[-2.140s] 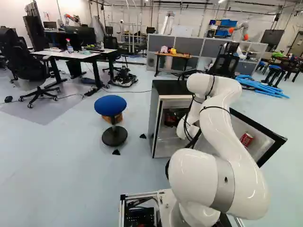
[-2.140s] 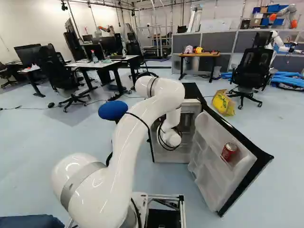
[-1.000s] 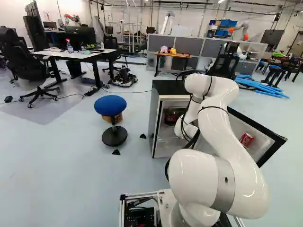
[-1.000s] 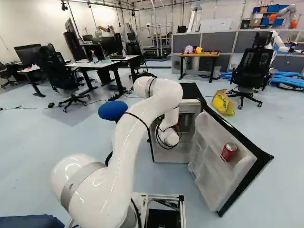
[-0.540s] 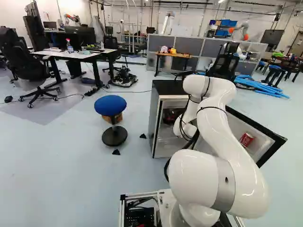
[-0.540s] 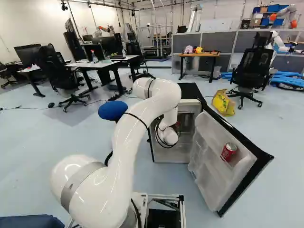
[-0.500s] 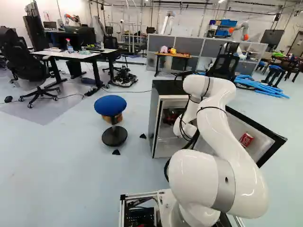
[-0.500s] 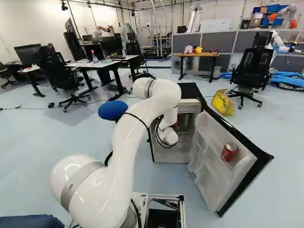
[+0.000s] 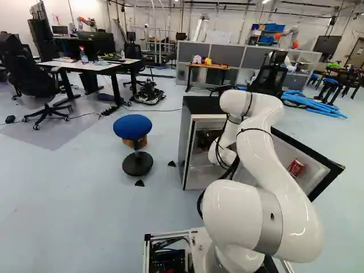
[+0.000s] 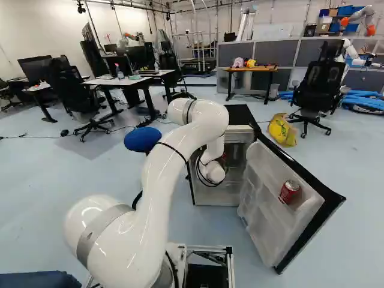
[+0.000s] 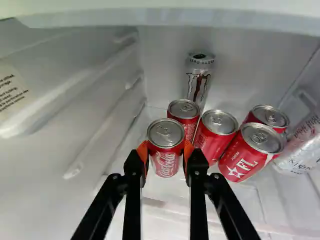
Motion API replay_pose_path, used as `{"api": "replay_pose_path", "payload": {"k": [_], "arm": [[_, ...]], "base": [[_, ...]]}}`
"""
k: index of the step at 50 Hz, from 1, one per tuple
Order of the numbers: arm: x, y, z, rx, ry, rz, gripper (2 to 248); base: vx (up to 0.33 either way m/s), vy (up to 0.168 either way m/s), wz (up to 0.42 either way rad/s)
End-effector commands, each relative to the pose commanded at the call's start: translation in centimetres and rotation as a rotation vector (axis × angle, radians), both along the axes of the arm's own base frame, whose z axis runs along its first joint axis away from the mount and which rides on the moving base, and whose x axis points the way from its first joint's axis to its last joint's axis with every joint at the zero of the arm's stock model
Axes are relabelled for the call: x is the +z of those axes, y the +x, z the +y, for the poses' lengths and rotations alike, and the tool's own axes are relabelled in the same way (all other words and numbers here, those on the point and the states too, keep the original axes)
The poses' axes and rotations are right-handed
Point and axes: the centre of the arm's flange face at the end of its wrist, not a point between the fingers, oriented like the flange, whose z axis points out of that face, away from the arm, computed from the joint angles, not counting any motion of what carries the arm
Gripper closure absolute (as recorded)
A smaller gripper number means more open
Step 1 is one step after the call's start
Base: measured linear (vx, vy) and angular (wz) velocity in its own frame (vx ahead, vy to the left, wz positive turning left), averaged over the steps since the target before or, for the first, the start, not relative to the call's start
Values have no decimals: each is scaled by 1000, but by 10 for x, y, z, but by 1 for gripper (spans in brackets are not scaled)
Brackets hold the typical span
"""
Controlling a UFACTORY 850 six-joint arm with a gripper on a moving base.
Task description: Grab a drink from the fridge
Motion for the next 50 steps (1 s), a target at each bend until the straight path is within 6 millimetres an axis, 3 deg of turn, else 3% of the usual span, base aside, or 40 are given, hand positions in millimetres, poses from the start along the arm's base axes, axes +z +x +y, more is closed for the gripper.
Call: {"api": "replay_pose_path", "payload": {"k": [14,50], "arm": [[12,-13,1,-8,7,15,158],[77,-82,6,-57,34,72,158]], "base": [[0,0,0],[0,0,0]]}}
